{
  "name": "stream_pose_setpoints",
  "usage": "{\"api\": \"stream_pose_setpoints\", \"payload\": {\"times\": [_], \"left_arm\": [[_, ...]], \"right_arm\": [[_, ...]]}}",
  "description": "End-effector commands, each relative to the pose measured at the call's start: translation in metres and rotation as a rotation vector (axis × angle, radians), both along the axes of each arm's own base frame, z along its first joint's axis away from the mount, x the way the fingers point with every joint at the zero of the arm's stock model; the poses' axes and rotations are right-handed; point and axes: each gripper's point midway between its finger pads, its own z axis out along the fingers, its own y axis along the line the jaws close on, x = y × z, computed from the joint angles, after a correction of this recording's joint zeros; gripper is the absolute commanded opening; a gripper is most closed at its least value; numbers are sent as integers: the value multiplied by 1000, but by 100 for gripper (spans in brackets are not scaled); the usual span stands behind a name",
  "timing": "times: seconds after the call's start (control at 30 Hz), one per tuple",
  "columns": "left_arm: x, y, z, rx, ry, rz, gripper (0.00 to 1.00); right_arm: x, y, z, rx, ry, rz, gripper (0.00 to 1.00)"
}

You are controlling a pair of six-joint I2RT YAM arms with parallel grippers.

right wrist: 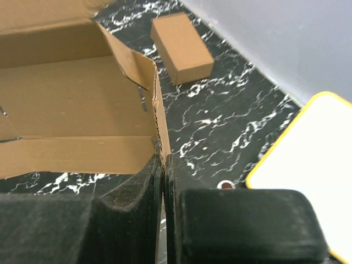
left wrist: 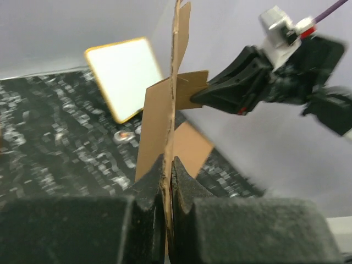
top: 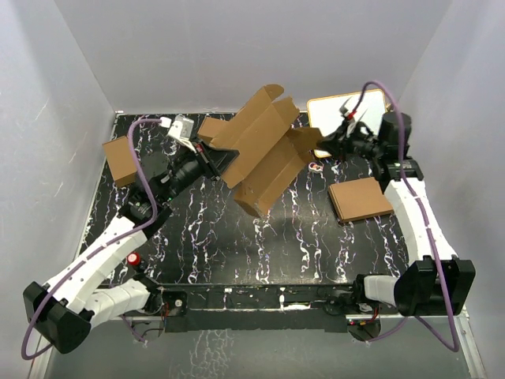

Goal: Fold the paper box

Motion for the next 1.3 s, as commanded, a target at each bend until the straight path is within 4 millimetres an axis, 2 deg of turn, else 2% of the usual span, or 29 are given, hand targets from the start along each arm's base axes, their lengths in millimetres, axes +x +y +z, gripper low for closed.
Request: {"api": "stream_pose_setpoints", "payload": {"times": [0.0,0.2,0.27,0.37,0.6,0.7,0.8,1.0,1.27], "left_arm": [[19,12,-62,366,1,48,0],[25,14,-127,572,44,-6,0],[21,13,-144,622,12,-48,0],[19,14,-159,667,-53,-80,0],[8,6,-187,703,-206,-186,0],[5,9,-196,735,-270,-203,0],[1,15,-194,778,-350,-206,0],[-15,19,-209,800,-365,-259,0],[-30,15,-212,768,-348,-333,0]], "right_arm": [[13,15,-28,-20,48,-113,8],[14,19,-76,17,123,-137,8],[10,20,-100,34,149,-137,8],[3,24,-125,49,163,-121,8],[-18,37,-163,60,194,-31,8],[-31,45,-172,54,196,50,8],[-40,48,-177,37,179,101,10],[-65,53,-192,-35,135,246,14],[-82,54,-195,-93,97,346,33]]}}
